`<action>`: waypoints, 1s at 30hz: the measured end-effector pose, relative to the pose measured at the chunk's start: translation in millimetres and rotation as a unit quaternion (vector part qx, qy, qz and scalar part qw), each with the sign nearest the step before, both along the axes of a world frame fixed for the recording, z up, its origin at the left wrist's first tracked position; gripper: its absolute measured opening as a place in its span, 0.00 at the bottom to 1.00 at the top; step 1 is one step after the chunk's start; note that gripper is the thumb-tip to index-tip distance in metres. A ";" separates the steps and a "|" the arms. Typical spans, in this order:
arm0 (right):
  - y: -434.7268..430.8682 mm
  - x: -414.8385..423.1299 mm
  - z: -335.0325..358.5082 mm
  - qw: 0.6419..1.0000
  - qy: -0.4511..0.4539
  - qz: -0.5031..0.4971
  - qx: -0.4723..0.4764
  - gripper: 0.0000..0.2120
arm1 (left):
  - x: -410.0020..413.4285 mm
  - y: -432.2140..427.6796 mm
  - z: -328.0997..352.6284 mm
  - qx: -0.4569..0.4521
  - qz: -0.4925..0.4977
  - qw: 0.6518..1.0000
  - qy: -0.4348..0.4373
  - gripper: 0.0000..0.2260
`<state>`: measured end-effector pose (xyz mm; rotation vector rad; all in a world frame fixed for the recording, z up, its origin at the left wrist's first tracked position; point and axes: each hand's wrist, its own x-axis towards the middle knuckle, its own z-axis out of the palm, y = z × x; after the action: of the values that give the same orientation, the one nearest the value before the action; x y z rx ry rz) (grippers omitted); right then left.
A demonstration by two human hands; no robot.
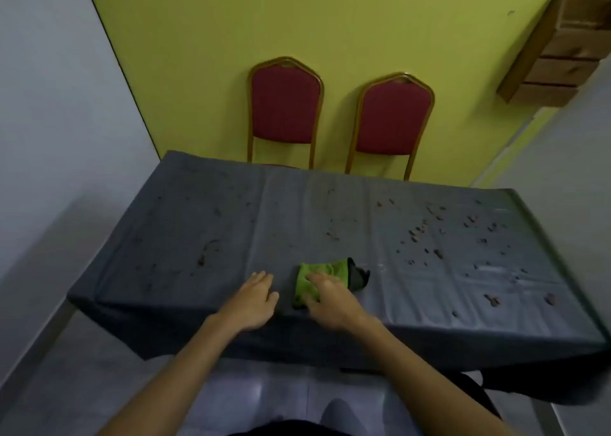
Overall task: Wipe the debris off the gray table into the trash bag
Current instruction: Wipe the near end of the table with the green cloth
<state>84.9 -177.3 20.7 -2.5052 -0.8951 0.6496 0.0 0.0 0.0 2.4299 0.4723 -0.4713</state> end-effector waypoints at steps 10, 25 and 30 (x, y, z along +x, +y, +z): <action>-4.4 -2.5 -39.3 0.983 -0.103 0.039 -0.146 0.26 | -20.1 18.7 -31.9 0.024 0.120 0.992 -0.023 0.27; -4.8 89.7 -59.3 0.953 -0.229 0.167 -0.104 0.25 | -44.0 9.0 -86.6 0.144 0.129 0.978 -0.074 0.26; 26.1 139.9 -45.1 0.982 -0.101 -0.125 -0.104 0.18 | -40.8 9.4 -88.1 0.165 0.131 0.975 -0.076 0.27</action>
<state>224.8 -151.2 -24.4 -2.8493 -0.5870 0.4300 -40.8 9.4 -88.1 2.6372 0.8469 -0.0960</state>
